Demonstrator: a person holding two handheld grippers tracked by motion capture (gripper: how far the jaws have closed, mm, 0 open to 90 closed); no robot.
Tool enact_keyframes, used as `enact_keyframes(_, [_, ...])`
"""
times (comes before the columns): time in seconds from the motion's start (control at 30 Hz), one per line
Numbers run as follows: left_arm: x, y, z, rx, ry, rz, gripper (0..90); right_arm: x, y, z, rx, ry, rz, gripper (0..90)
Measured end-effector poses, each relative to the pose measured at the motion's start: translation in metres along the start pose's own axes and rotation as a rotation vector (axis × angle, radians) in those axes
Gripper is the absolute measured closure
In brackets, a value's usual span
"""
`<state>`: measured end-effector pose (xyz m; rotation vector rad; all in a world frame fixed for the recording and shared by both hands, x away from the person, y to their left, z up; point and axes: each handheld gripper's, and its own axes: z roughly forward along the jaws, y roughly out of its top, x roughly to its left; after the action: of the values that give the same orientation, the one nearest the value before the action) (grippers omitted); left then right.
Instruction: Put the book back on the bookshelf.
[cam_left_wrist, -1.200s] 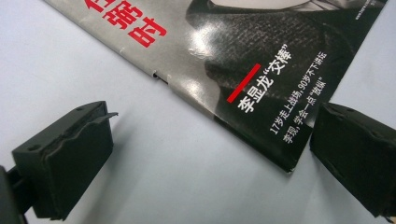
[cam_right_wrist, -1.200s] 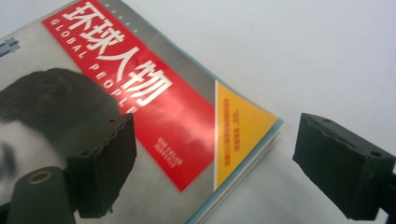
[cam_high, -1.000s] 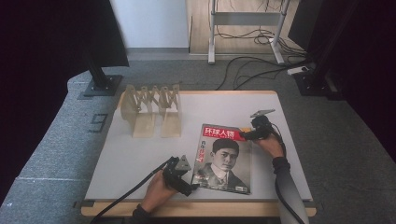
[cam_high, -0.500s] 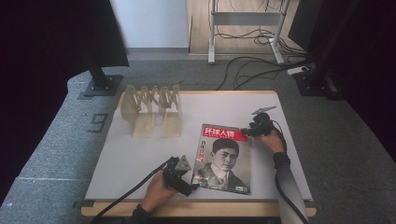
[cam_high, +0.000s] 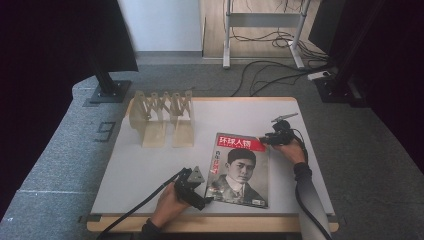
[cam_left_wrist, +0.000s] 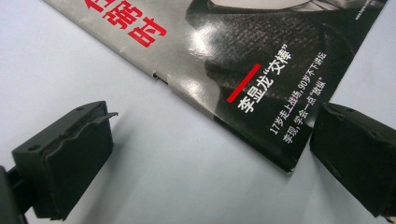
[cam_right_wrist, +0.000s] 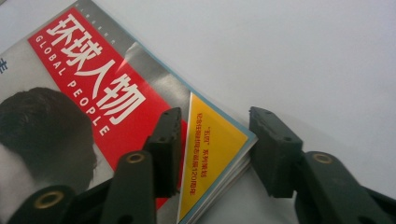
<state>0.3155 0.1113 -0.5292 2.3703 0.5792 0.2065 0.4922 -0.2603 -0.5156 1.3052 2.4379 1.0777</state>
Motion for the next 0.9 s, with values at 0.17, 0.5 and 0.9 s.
enact_keyframes(0.17, [0.0,0.0,0.0,0.0,0.0,0.0,0.0,0.001,0.001,-0.006,-0.03,-0.008,-0.002,72.1])
enact_keyframes(0.5, [0.0,0.0,0.0,0.0,0.0,0.0,0.0,0.019,0.011,-0.014,-0.012,-0.044,-0.02,82.6])
enact_keyframes(0.9, [0.0,0.0,0.0,0.001,-0.002,0.0,0.0,0.047,0.032,-0.05,-0.059,0.015,-0.053,82.9])
